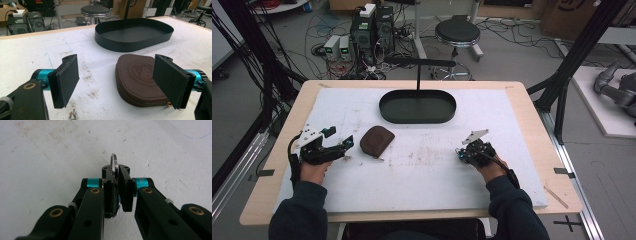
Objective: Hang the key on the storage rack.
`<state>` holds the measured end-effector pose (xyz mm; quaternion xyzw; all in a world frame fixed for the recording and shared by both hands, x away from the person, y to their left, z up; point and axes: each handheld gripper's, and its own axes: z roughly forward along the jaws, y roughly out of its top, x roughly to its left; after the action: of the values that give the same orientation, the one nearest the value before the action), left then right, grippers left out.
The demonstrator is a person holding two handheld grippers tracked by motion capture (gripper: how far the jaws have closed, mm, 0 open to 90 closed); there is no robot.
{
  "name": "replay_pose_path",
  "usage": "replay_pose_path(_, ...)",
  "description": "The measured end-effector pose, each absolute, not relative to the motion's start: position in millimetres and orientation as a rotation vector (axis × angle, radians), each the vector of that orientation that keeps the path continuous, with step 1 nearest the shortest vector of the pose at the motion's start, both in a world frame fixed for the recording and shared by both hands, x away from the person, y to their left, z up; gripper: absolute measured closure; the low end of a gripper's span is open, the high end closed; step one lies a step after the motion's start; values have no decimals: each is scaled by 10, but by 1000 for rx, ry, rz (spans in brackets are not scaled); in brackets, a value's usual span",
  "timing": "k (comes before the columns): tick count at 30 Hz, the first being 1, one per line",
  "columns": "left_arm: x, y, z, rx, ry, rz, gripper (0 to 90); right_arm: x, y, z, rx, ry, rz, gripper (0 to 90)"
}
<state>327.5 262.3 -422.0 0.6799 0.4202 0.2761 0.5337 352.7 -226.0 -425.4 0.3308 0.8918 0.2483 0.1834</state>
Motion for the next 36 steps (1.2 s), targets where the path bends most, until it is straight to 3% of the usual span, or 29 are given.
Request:
replay_pose_path(15, 3271, 2641, -4218, 1615, 1007, 659, 232, 3581, -2238, -3952, 890, 2406, 947, 900)
replay_pose_path(27, 3270, 2648, -4219, 1595, 1005, 645, 233, 4112, -2037, -3473, 856, 2304, 1046, 900)
replay_pose_path(36, 3270, 2660, -4221, 1594, 1009, 645, 233, 4726, -2001, -3128, 904, 2212, 1105, 900)
